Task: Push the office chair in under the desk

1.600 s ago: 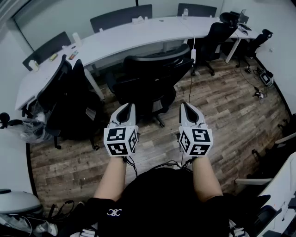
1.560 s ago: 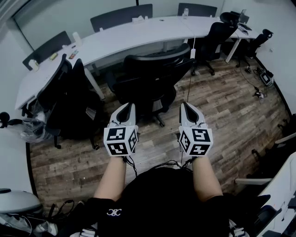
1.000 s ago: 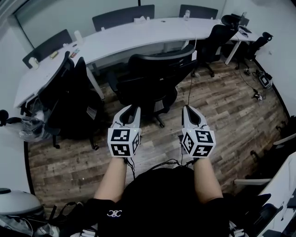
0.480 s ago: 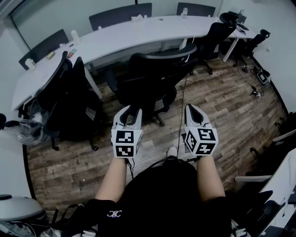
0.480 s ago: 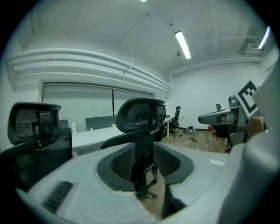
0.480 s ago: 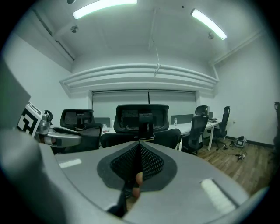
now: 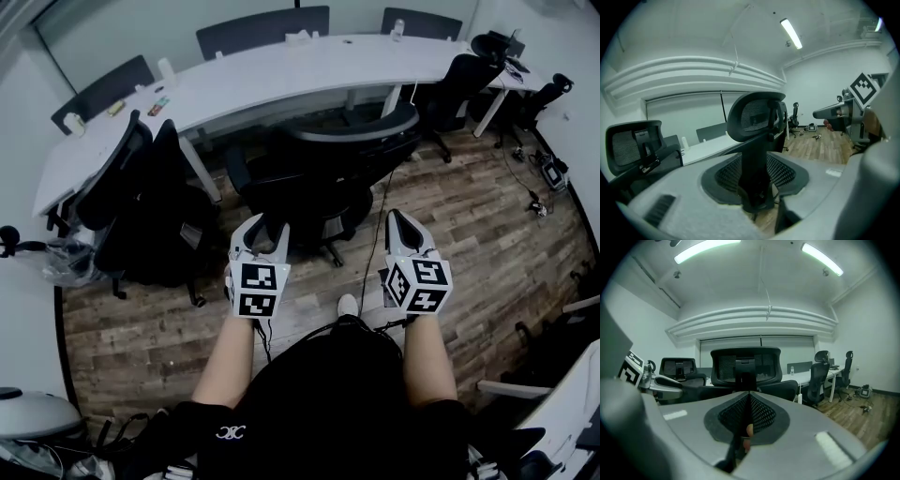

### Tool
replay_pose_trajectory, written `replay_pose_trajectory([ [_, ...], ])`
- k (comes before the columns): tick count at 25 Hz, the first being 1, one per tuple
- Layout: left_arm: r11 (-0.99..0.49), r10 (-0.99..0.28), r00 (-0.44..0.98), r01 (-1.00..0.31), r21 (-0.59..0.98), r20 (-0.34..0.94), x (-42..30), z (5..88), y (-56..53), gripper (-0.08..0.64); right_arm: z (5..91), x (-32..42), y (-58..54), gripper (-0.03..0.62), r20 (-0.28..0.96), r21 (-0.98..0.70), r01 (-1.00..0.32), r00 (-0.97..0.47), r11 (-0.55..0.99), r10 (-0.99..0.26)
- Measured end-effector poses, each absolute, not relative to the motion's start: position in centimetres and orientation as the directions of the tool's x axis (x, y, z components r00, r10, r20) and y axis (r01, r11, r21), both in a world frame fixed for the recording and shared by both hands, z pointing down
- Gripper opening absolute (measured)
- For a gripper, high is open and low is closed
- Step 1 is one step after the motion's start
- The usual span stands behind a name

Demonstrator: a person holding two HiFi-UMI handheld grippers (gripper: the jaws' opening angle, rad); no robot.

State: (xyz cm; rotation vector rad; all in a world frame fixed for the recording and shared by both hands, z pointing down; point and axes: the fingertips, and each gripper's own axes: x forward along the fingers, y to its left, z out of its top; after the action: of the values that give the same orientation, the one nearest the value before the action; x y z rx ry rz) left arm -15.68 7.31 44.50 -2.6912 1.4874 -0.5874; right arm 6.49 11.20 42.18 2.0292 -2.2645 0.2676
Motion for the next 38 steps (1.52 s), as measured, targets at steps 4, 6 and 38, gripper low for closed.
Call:
replay_pose_trajectory([
  [4, -0.507, -0.852, 0.410, -0.803, -0.314, 0.327, -15.0, 44.8, 3.0, 0.167, 41.4, 8.9, 7.4, 0.008, 0.202, 0.029, -0.982, -0.178, 0.187, -0.963],
  [6, -0.513, -0.847, 0.378, -0.767, -0.385, 0.374, -14.8, 45.5, 1.2, 0.172, 41.2, 10.4, 5.5, 0.045, 0.219, 0.108, -0.969, -0.196, 0.223, -0.956],
  [38, -0.505, -0.836, 0.321, -0.766, -0.397, 0.445, -12.9, 47.4, -9.7, 0.221, 47.3, 18.2, -14.4, 0.293, 0.402, 0.573, -0.662, -0.287, 0.483, -0.870],
])
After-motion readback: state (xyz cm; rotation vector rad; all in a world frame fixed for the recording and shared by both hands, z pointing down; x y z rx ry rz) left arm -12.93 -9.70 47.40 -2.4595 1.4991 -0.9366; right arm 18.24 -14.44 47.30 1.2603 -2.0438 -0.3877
